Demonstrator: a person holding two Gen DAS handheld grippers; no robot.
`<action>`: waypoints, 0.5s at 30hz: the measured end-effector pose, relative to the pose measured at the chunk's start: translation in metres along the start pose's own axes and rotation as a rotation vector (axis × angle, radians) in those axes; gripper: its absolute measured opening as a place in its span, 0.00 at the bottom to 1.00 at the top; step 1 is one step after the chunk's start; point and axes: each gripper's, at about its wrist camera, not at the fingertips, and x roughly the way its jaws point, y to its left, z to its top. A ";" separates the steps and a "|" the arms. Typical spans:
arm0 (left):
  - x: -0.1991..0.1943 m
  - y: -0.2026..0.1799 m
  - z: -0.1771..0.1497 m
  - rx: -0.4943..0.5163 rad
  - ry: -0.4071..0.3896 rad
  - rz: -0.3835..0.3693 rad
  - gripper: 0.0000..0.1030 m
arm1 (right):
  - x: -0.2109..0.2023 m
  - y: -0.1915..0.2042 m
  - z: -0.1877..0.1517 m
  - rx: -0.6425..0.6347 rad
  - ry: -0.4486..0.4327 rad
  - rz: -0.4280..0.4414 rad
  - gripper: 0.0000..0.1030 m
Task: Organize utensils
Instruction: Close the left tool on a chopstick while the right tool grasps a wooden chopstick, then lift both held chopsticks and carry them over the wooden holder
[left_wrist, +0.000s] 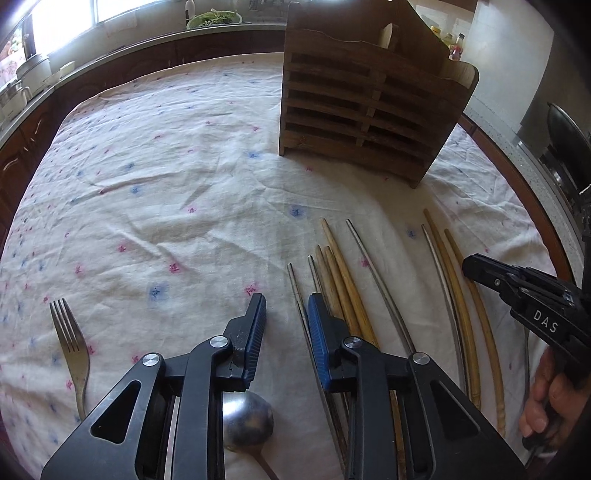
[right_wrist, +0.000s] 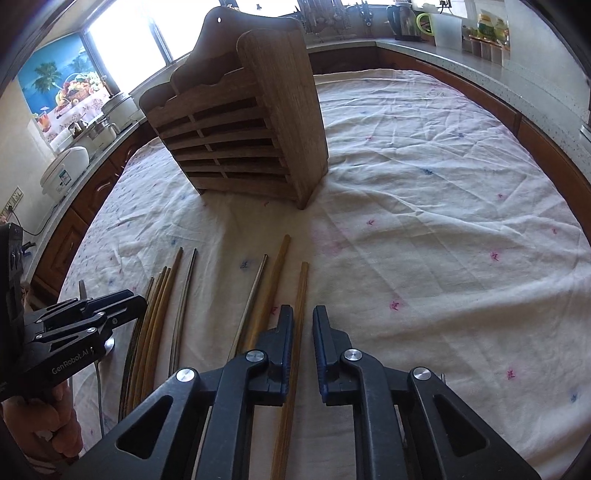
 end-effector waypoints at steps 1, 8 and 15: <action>0.000 0.000 0.000 0.008 0.001 0.001 0.21 | 0.000 0.001 0.000 -0.008 0.001 -0.004 0.10; 0.004 -0.006 0.006 0.050 0.026 0.016 0.20 | 0.009 0.006 0.009 -0.046 0.007 -0.027 0.09; 0.008 -0.012 0.010 0.083 0.007 0.021 0.07 | 0.018 0.015 0.016 -0.096 -0.003 -0.064 0.07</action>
